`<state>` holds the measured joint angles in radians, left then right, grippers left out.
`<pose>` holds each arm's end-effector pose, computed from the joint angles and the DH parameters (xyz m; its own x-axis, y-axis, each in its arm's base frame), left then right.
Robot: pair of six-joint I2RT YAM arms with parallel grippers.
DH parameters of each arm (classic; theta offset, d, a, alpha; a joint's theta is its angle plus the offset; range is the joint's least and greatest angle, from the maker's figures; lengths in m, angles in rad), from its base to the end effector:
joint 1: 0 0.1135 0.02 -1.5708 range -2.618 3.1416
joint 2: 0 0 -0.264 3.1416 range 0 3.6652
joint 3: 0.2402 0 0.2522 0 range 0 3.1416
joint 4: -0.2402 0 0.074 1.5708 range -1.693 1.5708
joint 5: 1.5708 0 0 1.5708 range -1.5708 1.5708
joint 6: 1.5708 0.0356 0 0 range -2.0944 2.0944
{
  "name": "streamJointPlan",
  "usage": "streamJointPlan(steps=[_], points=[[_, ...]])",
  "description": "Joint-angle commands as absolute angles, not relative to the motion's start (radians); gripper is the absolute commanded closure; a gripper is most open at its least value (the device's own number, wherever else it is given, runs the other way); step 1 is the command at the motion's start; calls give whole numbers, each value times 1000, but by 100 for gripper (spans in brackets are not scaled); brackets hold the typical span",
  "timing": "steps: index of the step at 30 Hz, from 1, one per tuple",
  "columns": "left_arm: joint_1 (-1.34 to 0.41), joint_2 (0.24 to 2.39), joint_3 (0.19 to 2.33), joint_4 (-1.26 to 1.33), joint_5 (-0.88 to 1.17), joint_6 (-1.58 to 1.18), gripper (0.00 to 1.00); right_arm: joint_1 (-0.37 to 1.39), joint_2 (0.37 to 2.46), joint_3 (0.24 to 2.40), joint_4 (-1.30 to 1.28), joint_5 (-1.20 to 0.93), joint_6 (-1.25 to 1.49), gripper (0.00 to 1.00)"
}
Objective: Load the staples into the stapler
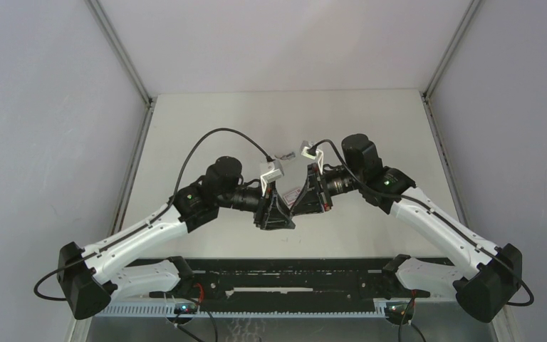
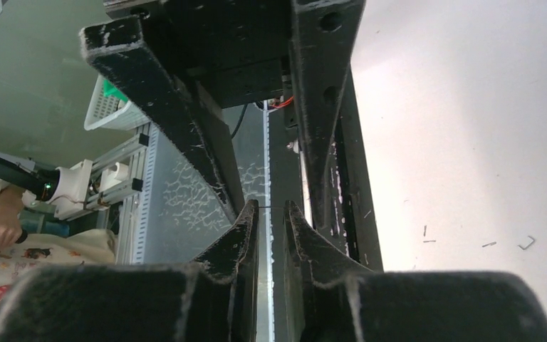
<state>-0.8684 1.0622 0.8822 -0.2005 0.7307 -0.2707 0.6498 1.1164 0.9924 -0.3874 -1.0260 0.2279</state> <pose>0.1347 -0.1959 0.3219 -0.4902 0.2710 -0.8284 0.8693 0.0836 -0.4871 0.1689 0.1666 0.3347 -0.5846 -0.2972 -0.7549 -0.7959 0.0293 0.6048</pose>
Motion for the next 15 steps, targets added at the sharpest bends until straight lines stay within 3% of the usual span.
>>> streamJointPlan(steps=[1, 3, 7, 11, 15], points=[[-871, 1019, 924, -205, 623, -262, 38, 652, 1088, 1042, -380, -965, 193, 91], [-867, 980, 879, -189, 503, -293, 27, 637, 1078, 1031, -392, -915, 182, 92], [-823, 886, 734, -106, 291, -461, 16, 590, 1066, 978, -351, -855, 196, 92], [-784, 842, 616, -49, 122, -598, 15, 553, 1056, 912, -284, -802, 217, 92], [-786, 935, 608, 1, 89, -662, 16, 519, 1037, 853, -230, -756, 232, 92]])
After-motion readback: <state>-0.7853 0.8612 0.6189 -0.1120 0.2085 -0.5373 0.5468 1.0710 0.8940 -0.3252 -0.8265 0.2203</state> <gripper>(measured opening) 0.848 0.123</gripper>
